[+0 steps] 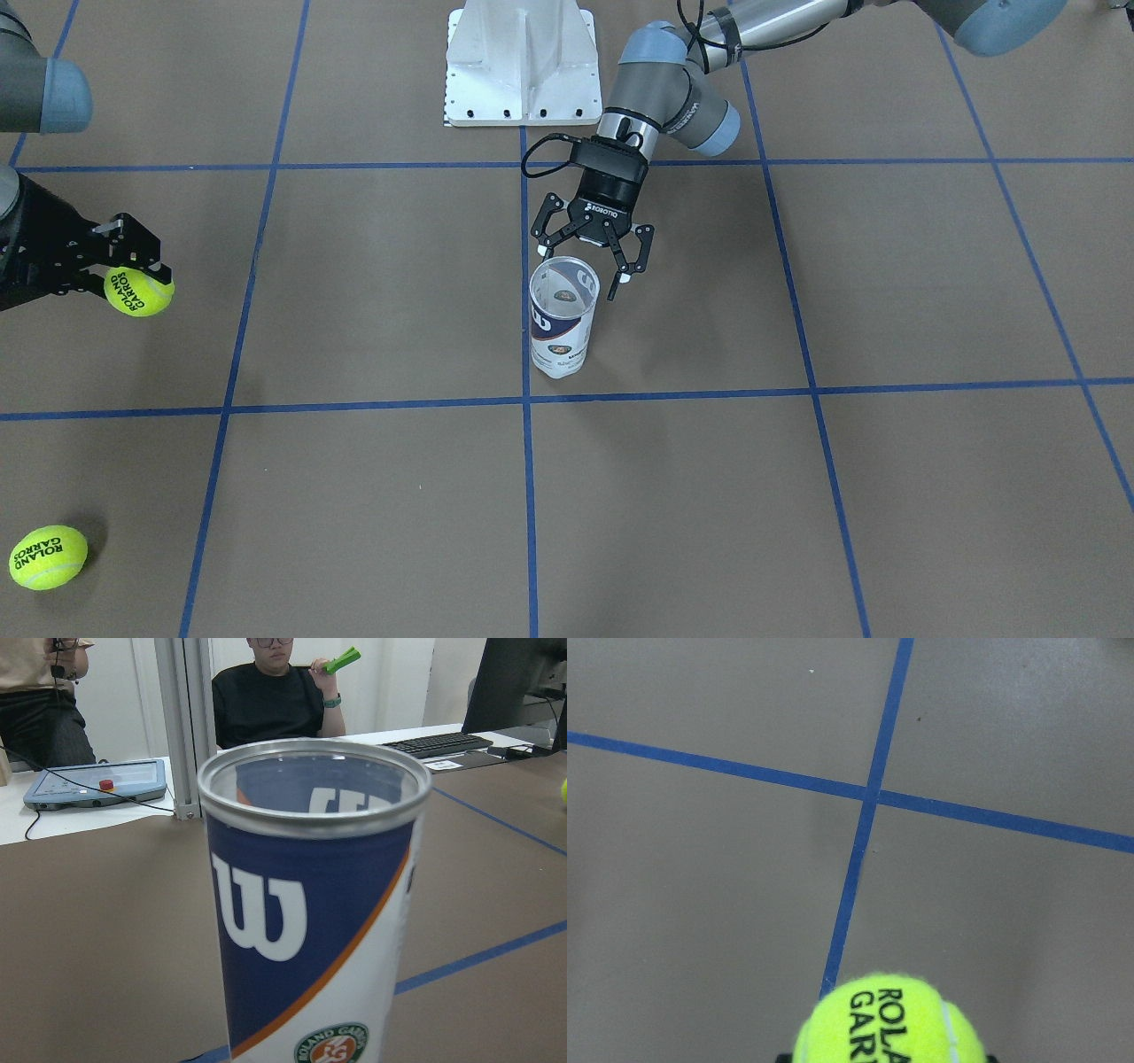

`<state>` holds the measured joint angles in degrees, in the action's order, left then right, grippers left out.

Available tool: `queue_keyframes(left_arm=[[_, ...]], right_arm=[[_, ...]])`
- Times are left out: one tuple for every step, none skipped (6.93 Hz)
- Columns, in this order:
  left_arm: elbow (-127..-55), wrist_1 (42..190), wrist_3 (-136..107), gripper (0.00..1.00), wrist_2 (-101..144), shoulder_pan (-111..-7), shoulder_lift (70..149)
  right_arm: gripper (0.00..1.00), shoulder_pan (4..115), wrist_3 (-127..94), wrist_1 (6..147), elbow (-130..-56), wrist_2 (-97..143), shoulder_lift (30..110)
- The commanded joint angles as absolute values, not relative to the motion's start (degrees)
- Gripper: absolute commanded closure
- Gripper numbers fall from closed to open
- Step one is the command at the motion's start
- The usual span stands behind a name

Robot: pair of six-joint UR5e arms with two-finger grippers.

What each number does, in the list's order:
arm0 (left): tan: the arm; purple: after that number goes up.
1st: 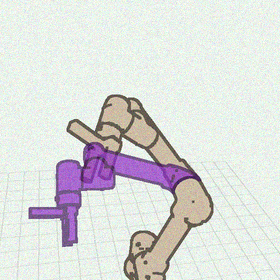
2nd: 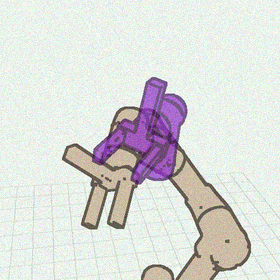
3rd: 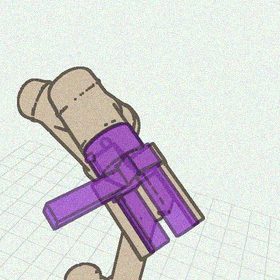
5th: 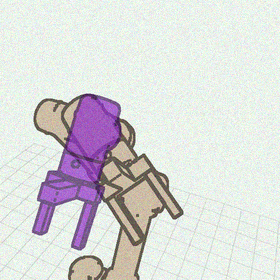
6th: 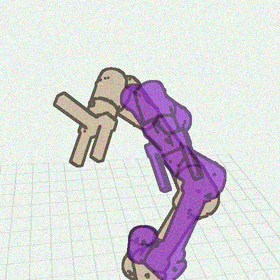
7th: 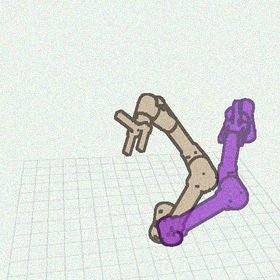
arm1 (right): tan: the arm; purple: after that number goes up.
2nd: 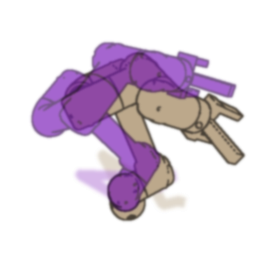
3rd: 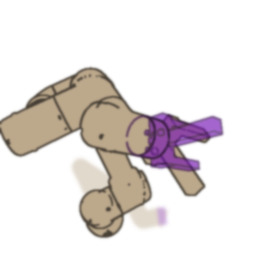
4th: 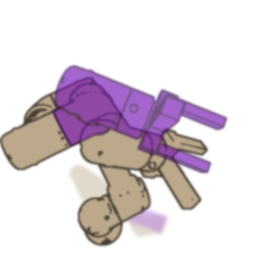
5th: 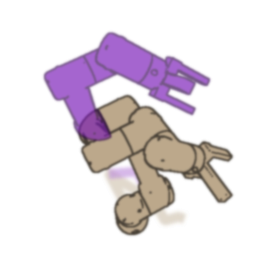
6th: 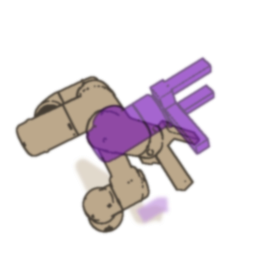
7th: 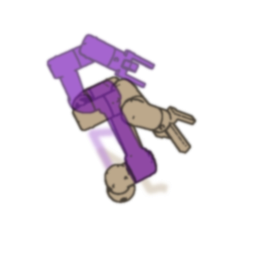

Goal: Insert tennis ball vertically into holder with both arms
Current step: 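Grip the upright can with the left gripper while the right gripper lifts the ball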

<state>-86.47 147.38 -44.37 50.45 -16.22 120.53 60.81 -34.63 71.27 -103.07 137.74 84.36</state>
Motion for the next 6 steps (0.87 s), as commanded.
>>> queue_keyframes(left_arm=[[-86.0, 147.6, -44.3, 0.01, 50.4, -16.4, 120.7], [-86.0, 147.6, -44.3, 0.01, 50.4, -16.5, 120.8], [-86.0, 147.7, -44.3, 0.01, 50.6, -17.1, 121.4], [-86.0, 147.7, -44.3, 0.01, 50.9, -17.5, 121.8], [-85.3, 147.6, -44.3, 0.01, 51.0, -17.8, 122.3], [-84.0, 147.6, -44.2, 0.01, 51.0, -17.9, 123.2]], right_arm=[[1.0, 61.7, -34.6, 72.6, -103.3, 138.8, 83.4], [1.0, 61.7, -34.6, 72.6, -103.3, 138.8, 83.4], [1.0, 61.7, -34.6, 72.6, -103.3, 138.8, 83.4], [1.0, 61.7, -34.6, 72.6, -103.3, 138.8, 83.4], [1.0, 61.7, -34.6, 72.6, -103.3, 138.8, 83.4], [1.0, 61.7, -34.6, 72.6, -103.2, 138.7, 83.4]])
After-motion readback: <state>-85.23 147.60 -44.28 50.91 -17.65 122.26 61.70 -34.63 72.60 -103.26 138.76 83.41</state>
